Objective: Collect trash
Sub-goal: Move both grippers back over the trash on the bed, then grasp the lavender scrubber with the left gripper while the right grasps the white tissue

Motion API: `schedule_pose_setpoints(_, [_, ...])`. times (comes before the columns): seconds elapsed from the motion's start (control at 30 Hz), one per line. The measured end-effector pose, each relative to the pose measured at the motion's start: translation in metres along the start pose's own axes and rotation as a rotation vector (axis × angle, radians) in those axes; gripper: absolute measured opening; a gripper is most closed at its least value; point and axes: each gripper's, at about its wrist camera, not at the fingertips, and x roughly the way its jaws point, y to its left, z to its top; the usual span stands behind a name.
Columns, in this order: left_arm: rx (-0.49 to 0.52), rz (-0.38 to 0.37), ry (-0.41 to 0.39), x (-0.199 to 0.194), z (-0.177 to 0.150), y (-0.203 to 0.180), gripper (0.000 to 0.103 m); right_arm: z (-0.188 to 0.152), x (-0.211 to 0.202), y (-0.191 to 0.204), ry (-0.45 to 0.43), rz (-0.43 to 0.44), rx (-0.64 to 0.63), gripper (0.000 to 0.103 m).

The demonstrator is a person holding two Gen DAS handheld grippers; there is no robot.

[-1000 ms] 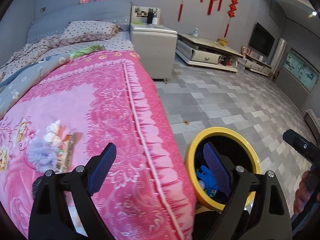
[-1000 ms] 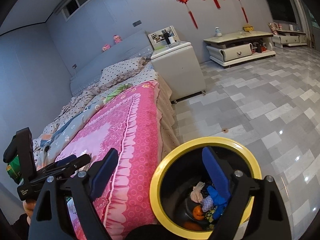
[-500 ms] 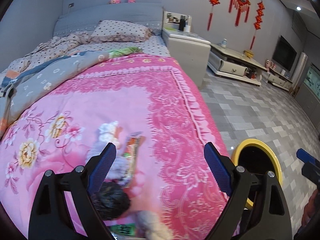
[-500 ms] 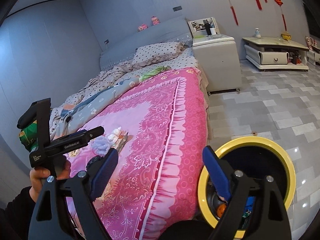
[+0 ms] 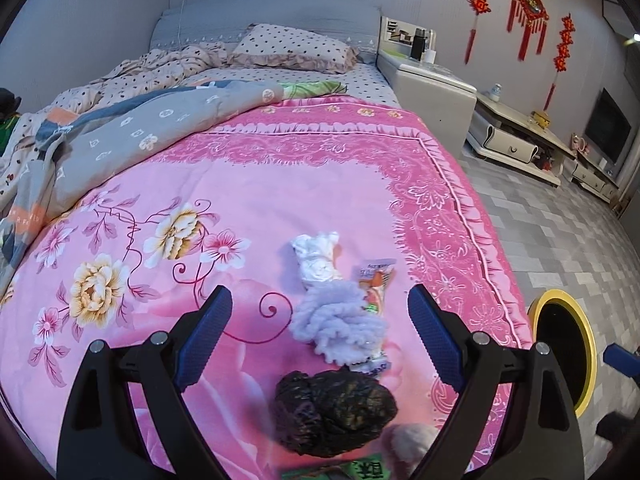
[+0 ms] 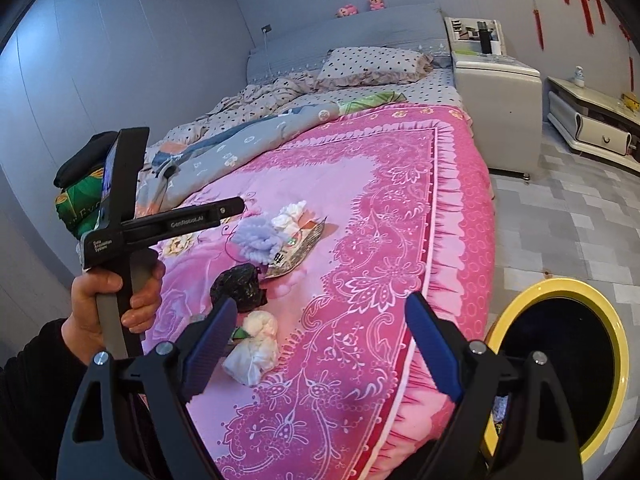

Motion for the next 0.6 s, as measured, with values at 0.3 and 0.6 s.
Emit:
schedule_pose_setpoints(0.3, [-0.01, 0.0, 0.04, 0.026, -0.003, 0.011, 0.085, -0.013, 0.039, 0.033, 0.11, 0.041, -0.096, 0.083])
schedule_pose_setpoints(0.6, [-0.007, -0.02, 0.075, 0.05, -0.005, 0.011, 0.085, -0.023, 0.073, 0.045, 0.185, 0.057, -0.137, 0.083])
